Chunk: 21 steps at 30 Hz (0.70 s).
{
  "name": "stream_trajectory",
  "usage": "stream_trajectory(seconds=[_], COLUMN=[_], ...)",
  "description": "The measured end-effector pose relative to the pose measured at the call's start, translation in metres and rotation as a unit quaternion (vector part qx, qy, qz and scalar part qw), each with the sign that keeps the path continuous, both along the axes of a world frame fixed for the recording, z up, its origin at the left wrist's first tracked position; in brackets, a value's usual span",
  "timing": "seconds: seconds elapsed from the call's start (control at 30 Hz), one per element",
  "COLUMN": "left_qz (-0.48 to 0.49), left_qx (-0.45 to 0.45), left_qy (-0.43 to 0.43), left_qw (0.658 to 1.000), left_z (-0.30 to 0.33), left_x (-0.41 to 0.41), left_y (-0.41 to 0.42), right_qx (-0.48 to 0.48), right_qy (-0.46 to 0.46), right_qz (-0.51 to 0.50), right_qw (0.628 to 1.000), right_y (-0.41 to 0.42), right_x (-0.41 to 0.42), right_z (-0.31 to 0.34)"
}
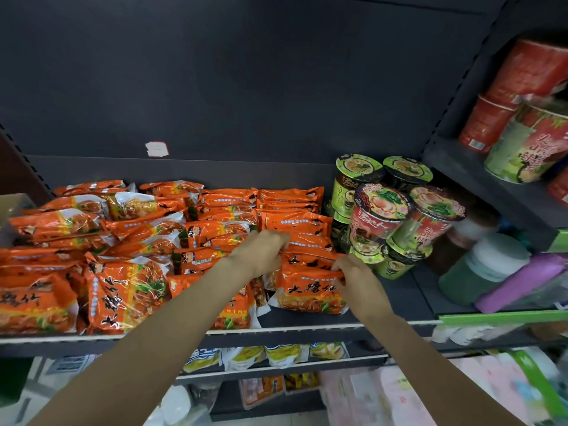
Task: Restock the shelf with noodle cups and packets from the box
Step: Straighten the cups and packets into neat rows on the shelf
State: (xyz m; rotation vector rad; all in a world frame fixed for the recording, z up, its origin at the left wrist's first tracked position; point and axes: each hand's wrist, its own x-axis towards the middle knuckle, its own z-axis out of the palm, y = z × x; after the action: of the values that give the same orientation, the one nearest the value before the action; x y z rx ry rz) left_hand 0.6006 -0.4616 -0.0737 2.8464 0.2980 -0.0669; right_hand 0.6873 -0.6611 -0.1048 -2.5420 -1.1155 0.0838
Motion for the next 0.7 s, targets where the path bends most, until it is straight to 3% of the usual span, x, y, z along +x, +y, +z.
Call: stream_trajectory(seconds=[0.13,0.27,0.53,0.7], left_qz=[-0.026,-0.028,-0.051,-0.051], left_qx=[0.079,0.206,0.116,0.197], left_qy=[-0.073,0.034,0.030,0.003], left_qw=[0.994,0.977,0.991,0.979], left_z=[0.004,-0.010,-0.017,-0.034], left_x=[-0.007,-0.011,-0.012,-0.007], left_y=[-0.005,-0.008,-0.008,-0.013], right_qx=[-0.049,-0.058,-0.126,-0.138], right_qy=[-0.048,-0.075,-0.062,-0.069], right_qz=[0.010,0.036,0.053,0.041], right_qw=[0.998,0.995,0.989,0.987], right_y=[0.001,0.005,0.014,0.023], right_x=[-0.004,-0.002,0.001,-0.001], right_z=[-0.009,-0.008,-0.013,-0.027])
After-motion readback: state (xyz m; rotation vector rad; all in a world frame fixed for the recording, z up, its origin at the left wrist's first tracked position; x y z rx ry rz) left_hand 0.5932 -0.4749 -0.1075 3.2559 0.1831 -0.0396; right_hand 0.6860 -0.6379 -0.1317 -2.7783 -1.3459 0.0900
